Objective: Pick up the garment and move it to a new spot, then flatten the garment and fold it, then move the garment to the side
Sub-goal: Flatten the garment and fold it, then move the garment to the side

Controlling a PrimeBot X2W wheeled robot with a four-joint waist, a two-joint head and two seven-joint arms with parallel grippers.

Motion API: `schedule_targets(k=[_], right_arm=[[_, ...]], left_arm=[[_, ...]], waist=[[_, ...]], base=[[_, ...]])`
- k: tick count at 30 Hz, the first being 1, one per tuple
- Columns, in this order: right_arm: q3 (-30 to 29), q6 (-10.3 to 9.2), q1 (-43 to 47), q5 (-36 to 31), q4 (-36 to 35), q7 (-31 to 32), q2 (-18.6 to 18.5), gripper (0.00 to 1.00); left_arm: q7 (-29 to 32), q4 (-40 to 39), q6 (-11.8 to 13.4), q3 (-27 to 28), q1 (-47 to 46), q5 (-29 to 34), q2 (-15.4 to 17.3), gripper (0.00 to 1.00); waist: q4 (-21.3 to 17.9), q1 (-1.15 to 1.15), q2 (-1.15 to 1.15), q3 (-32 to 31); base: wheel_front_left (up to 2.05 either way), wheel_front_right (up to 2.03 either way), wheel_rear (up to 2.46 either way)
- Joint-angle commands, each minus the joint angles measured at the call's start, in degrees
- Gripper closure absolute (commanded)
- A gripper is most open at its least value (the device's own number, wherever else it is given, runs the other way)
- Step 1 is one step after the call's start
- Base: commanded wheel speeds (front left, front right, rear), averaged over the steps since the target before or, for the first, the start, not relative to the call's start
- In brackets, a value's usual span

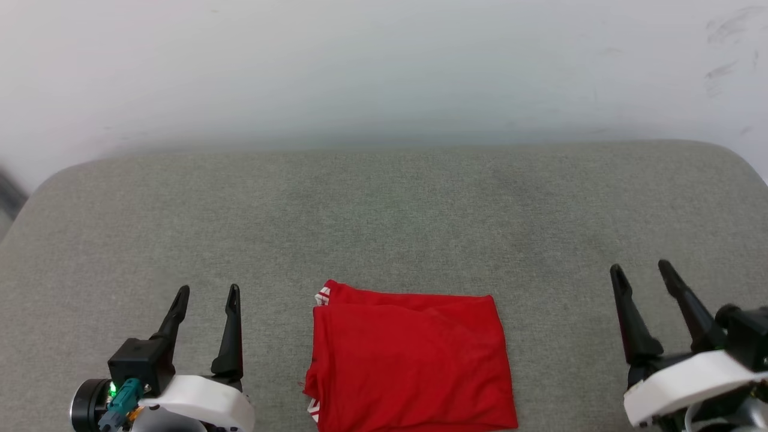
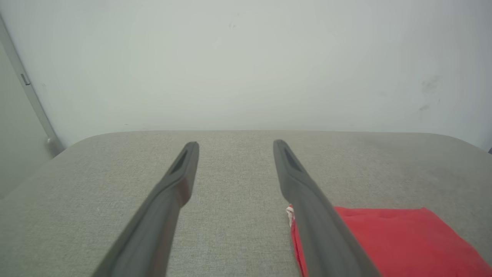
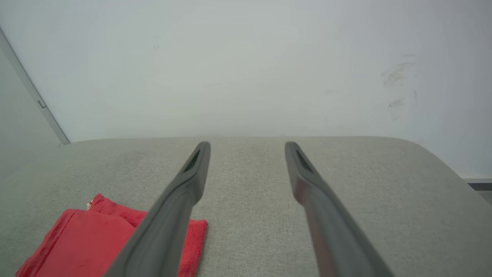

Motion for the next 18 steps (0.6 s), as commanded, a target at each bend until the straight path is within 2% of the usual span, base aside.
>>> schedule_targets(k=[1, 9, 18], right_arm=[[-0.53, 0.00, 2.22, -0.93, -1.99, 0.59, 1.12, 0.00], [-1.54, 0.00, 5.10, -2.07, -6.59, 2.69, 3.36, 0.00], [-3.10, -0.01, 3.98, -1.40, -6.51, 5.35, 3.83, 0.00]], left_arm=[[-0.27, 0.70, -0.26, -0.15, 0.52, 0.38, 0.02, 0.00], [-0.60, 1.91, -0.98, -0.18, -0.27, 0.26, -0.65, 0.00], [-0.86, 2.30, -1.35, 0.54, -1.33, -0.06, -1.85, 0.00]], waist=[[-0.22, 0.00, 0.00, 0.15], [-0.77, 0.00, 0.00, 0.77], [-0.45, 0.00, 0.00, 1.38]], base=[[0.00, 0.00, 0.00], [0.00, 0.00, 0.00], [0.00, 0.00, 0.00]])
